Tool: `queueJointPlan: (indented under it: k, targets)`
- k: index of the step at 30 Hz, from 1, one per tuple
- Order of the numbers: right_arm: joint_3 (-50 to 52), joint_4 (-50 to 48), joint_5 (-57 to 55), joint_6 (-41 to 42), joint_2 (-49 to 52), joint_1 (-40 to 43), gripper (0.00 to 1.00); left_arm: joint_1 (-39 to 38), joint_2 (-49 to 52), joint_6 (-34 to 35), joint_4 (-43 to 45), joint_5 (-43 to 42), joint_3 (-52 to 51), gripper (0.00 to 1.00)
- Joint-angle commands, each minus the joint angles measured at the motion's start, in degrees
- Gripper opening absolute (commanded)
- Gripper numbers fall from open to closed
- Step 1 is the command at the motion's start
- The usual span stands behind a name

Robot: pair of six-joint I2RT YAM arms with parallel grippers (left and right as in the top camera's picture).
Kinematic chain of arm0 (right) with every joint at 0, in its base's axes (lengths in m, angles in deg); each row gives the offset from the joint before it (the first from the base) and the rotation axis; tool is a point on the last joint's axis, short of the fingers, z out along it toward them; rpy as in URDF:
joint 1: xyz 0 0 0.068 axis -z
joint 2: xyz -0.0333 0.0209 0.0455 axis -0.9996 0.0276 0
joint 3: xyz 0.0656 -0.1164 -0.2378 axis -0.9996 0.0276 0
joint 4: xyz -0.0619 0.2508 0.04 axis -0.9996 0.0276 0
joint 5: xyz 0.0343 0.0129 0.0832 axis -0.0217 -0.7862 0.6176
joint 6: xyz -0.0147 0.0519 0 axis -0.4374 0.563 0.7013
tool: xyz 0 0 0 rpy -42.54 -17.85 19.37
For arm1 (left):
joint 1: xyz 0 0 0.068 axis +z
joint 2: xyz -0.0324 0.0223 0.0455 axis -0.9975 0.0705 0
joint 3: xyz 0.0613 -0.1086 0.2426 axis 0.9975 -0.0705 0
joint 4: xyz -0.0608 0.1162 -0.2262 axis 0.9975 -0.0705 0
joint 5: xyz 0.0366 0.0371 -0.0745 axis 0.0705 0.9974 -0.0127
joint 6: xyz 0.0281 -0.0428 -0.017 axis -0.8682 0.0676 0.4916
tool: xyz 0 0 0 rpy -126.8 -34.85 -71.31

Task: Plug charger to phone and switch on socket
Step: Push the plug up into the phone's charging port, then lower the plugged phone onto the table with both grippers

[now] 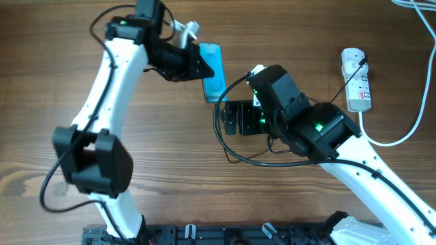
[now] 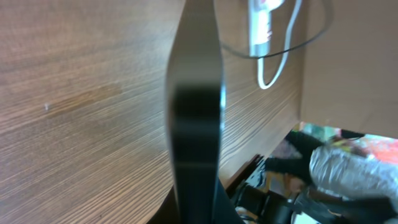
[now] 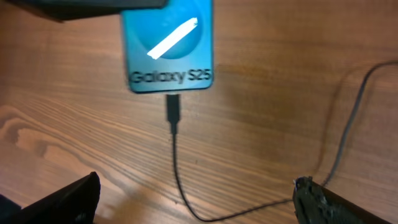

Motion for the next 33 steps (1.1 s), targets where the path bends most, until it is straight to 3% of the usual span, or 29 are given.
queueJointPlan:
  k: [1,10,19,25,31,32,33]
  targets:
    - [-0.5,2.3,-0.3,2.0,-0.6,0.2,1.00,-2.9,6.5,0.7,0.9,1.5,-0.9,0.04]
    - [-0.5,4.5,3.4,3.5,0.3,0.2,1.00,-4.8,18.6,-0.4,5.5,-2.4,-0.9,0.04]
    - [-0.5,4.5,5.8,3.1,5.5,0.1,1.00,-6.9,23.2,-0.4,7.9,-2.3,-1.0,0.04]
    - [-0.5,4.5,5.8,3.1,6.8,0.1,1.00,-7.3,23.2,-0.4,8.2,4.0,-1.0,0.04]
    - [-0.5,4.7,5.5,2.8,6.8,0.2,1.00,-7.3,23.2,-0.1,8.2,8.7,-1.0,0.14]
    - [-0.5,4.7,5.3,1.9,6.8,0.2,1.00,-7.3,23.2,0.1,8.2,9.5,-1.0,0.18]
    - [-0.5,4.7,5.2,1.6,6.8,0.2,1.00,-7.3,23.2,0.1,7.9,9.9,-1.0,0.29]
